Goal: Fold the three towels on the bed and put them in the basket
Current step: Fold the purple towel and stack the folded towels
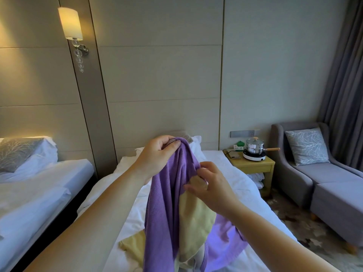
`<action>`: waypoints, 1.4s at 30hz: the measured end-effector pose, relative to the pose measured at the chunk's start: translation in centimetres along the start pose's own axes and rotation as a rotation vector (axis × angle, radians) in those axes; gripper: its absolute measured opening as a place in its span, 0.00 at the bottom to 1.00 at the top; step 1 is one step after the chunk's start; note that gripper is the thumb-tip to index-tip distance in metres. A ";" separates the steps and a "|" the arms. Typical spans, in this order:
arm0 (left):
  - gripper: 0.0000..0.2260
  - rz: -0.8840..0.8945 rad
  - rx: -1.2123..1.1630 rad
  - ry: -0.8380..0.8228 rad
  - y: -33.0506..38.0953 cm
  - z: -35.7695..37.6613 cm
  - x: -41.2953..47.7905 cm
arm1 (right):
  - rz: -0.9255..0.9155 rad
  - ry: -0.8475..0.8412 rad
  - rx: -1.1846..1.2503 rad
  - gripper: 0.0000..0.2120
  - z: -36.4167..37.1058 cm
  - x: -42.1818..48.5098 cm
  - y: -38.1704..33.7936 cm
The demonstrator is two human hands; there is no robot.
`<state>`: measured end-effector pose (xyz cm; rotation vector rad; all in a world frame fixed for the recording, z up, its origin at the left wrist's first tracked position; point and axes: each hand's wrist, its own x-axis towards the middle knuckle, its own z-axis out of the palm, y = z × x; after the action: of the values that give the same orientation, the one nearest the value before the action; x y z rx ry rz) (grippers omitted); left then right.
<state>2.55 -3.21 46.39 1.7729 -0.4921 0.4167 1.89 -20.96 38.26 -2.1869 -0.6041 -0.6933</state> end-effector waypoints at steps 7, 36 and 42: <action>0.07 -0.067 0.000 0.054 -0.3 -0.1 0.3 | -0.279 0.231 -0.312 0.10 0.1 -1.1 -0.1; 0.07 -0.089 -0.031 0.016 -0.2 -1.8 -0.4 | 0.069 -0.115 -0.066 0.13 -0.8 0.6 1.8; 0.08 -0.224 0.241 -0.051 -4.3 -4.5 -2.2 | 0.276 -0.045 0.230 0.08 -3.5 1.1 2.0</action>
<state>2.89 2.37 42.87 2.0506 -0.2822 0.2829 2.92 -24.67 39.96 -2.0232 -0.3728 -0.4083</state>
